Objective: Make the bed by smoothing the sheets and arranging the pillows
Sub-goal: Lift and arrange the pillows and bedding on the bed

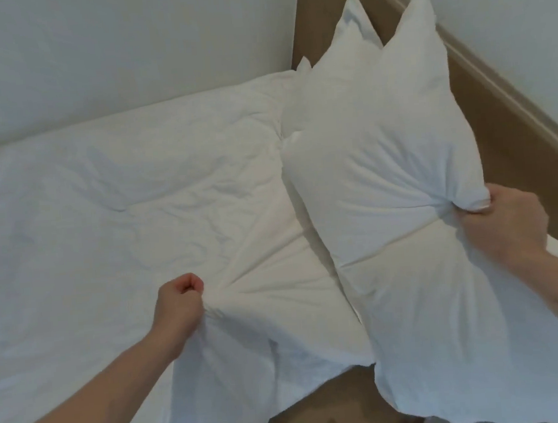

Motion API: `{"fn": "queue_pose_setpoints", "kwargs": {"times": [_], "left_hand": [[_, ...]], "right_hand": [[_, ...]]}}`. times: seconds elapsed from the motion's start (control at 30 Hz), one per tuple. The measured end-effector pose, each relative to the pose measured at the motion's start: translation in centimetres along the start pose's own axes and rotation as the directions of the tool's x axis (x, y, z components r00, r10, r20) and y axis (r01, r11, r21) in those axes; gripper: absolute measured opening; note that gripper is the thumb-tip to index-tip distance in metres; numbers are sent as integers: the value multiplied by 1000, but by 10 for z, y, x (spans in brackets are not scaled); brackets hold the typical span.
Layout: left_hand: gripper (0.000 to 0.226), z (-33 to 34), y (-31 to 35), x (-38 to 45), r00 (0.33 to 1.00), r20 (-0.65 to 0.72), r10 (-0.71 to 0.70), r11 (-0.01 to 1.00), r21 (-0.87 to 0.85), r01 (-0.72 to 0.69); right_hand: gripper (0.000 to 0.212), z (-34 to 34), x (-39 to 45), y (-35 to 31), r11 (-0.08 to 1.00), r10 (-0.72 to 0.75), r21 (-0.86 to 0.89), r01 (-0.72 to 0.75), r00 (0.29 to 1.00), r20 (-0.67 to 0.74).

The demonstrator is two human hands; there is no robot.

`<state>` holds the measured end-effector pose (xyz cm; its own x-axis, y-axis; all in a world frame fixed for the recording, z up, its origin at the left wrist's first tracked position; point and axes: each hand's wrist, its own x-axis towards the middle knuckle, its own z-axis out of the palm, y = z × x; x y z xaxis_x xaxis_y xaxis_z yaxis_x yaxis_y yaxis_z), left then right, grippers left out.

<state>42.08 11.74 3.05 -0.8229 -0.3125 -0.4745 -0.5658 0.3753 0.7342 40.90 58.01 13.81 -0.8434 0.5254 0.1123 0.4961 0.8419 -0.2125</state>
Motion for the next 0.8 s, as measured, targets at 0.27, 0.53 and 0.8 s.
{"fn": "queue_pose_setpoints", "kwargs": {"times": [0.27, 0.53, 0.8], "left_hand": [[20, -40, -31, 66, 941, -325, -97, 977, 150, 152], [18, 12, -35, 9, 910, 320, 264, 416, 813, -407], [44, 129, -11, -90, 578, 769, 274, 355, 477, -804]], "right_hand": [[20, 8, 9, 12, 994, 94, -55, -90, 993, 69], [32, 79, -70, 40, 963, 247, -199, -184, 897, 367], [91, 96, -54, 22, 964, 262, -13, -266, 935, 238]]}}
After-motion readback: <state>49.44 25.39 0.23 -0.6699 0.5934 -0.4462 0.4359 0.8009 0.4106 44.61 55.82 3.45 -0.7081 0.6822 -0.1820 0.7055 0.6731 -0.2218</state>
